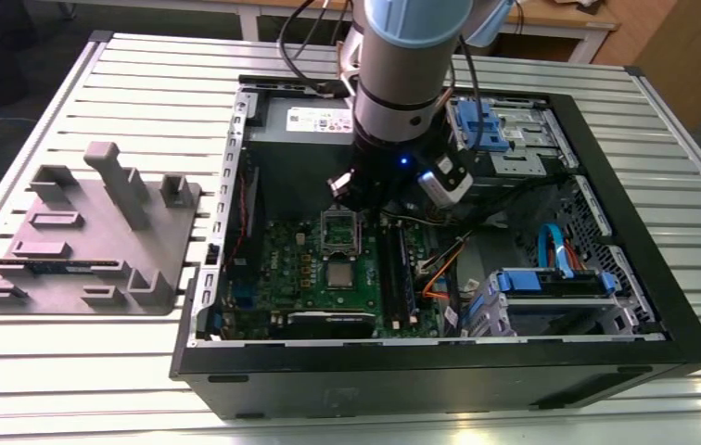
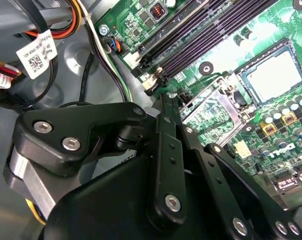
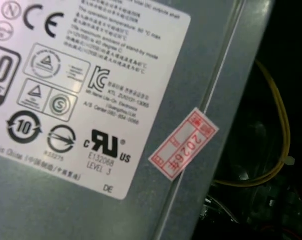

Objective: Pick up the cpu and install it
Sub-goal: 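Close the cpu cover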

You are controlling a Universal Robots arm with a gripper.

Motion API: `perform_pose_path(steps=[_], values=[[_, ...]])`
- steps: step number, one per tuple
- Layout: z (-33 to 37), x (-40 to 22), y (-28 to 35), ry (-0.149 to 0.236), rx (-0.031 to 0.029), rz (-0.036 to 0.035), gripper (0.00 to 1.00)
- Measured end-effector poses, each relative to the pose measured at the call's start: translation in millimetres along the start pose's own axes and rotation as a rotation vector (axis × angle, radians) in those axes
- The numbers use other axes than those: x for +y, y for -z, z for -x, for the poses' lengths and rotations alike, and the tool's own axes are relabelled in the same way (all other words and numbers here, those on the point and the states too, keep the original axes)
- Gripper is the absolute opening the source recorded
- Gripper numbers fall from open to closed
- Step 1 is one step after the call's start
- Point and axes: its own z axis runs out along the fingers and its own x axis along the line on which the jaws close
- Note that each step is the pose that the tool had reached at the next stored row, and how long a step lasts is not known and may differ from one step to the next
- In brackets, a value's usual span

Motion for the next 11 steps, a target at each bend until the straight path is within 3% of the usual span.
perform_pose_path(steps=[11], values=[[1.2,0.2,-0.7,0.050,0.0027,0.0021,0.10]])
